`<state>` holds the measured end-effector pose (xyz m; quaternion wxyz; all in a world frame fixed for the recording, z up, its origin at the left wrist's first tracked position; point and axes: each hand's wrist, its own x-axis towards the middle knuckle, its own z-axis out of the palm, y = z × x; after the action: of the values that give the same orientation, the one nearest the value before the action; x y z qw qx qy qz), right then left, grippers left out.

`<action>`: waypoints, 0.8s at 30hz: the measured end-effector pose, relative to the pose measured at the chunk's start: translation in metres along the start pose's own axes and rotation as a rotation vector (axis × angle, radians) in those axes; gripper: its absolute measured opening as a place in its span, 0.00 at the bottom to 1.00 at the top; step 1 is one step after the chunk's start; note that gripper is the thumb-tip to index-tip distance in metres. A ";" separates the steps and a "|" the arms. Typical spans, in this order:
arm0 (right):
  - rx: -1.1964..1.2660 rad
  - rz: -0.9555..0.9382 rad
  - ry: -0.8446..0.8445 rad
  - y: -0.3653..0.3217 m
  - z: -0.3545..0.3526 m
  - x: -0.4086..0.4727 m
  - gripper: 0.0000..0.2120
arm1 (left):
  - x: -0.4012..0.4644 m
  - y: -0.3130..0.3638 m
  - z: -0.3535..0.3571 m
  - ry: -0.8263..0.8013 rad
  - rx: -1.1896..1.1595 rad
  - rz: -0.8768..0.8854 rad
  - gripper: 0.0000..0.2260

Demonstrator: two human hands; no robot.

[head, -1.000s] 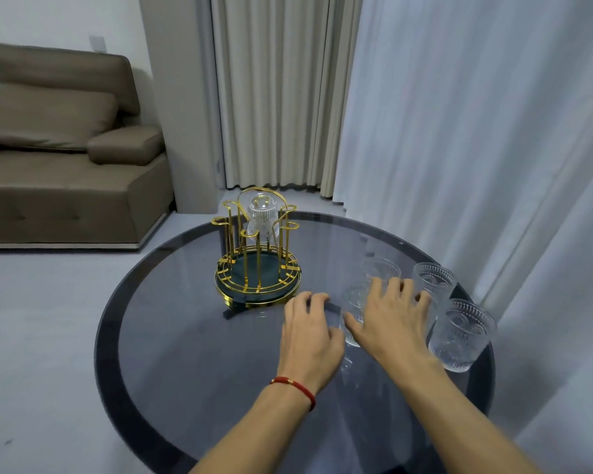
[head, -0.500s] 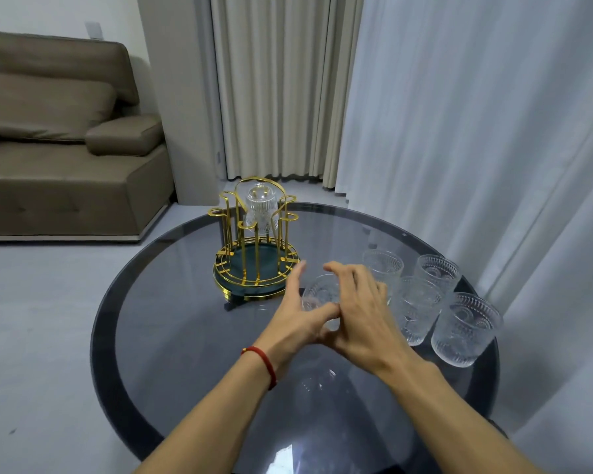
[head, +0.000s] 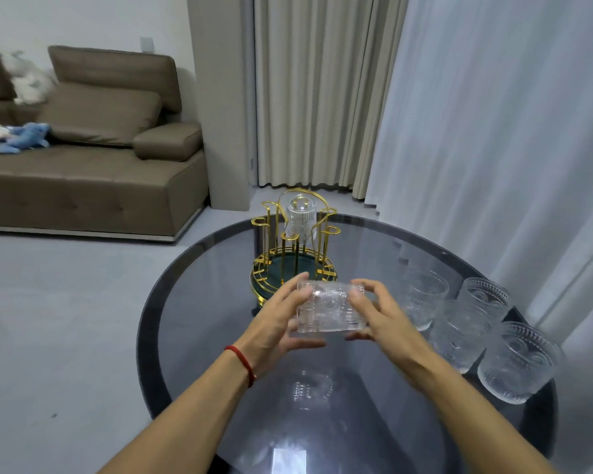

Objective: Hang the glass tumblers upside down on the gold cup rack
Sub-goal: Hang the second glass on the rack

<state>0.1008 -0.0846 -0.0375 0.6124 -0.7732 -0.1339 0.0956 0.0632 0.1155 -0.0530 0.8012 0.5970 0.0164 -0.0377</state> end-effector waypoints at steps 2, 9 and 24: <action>-0.030 -0.038 0.140 -0.009 -0.007 0.008 0.13 | 0.006 -0.008 -0.018 0.215 0.472 0.161 0.23; -0.289 -0.242 0.539 -0.089 -0.050 0.049 0.24 | 0.037 -0.053 -0.057 0.250 1.444 0.247 0.26; -0.734 -0.435 0.065 -0.201 0.057 0.198 0.31 | 0.043 -0.065 -0.054 0.249 1.559 0.264 0.29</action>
<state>0.2521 0.0749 0.1478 0.3065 -0.8962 -0.2996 -0.1143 0.1017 0.1473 -0.1340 0.1432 0.9819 0.0039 0.1237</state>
